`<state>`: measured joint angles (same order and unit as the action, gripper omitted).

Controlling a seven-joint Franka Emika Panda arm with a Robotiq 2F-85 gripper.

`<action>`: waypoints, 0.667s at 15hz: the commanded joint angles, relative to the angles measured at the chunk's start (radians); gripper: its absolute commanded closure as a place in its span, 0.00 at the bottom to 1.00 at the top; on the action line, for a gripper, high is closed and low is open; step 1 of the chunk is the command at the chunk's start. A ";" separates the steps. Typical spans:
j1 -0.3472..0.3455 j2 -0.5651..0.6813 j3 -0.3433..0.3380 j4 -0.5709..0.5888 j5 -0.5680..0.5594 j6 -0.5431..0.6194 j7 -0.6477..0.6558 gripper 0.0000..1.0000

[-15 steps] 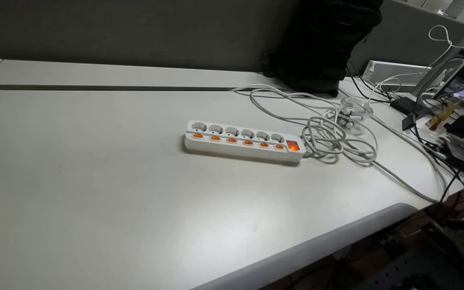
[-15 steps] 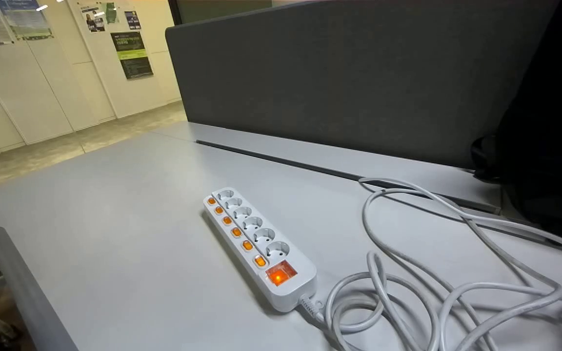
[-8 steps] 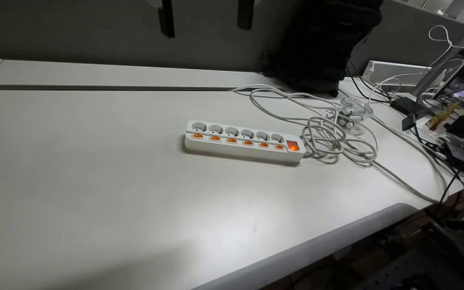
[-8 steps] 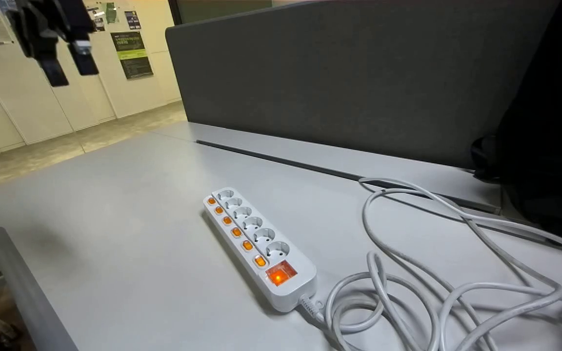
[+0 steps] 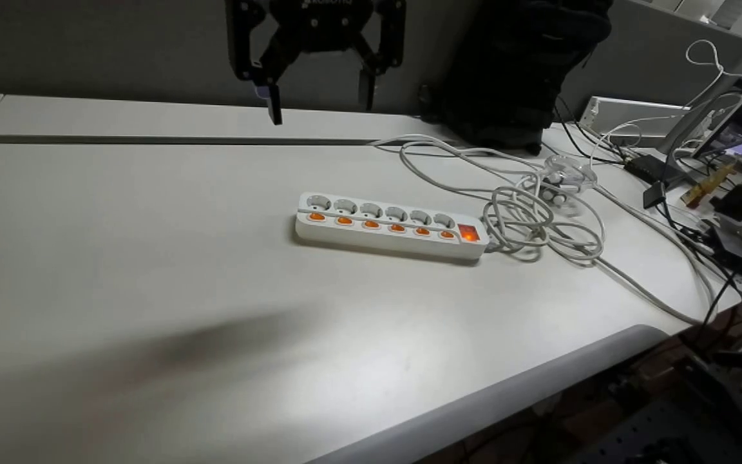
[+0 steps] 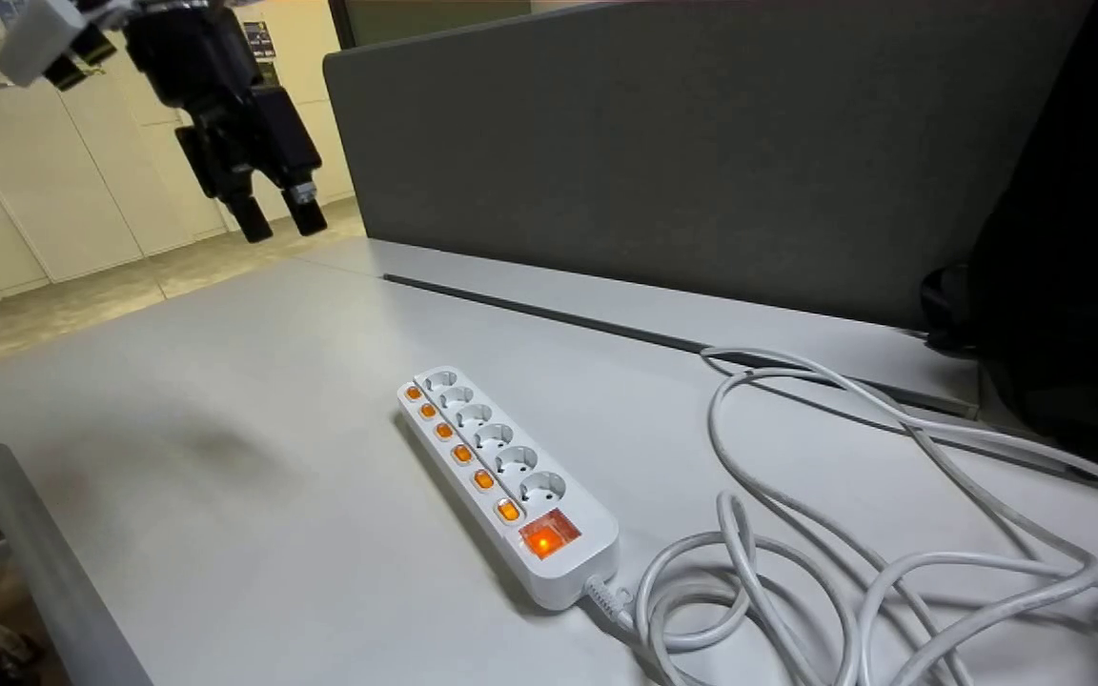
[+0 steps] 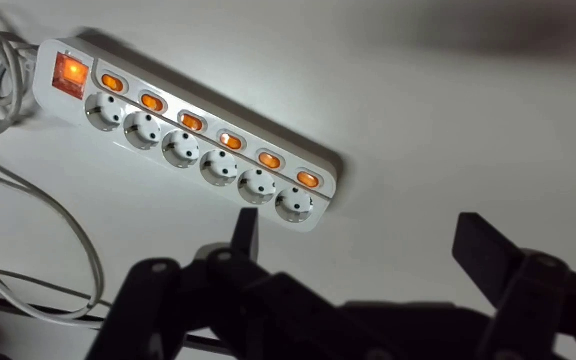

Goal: Press the second and third button from the left.

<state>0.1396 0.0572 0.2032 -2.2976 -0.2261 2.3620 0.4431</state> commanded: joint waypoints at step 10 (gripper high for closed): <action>-0.009 0.064 -0.102 0.020 0.099 0.033 0.006 0.00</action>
<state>0.1172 0.1204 0.1139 -2.2773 -0.1263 2.3897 0.4426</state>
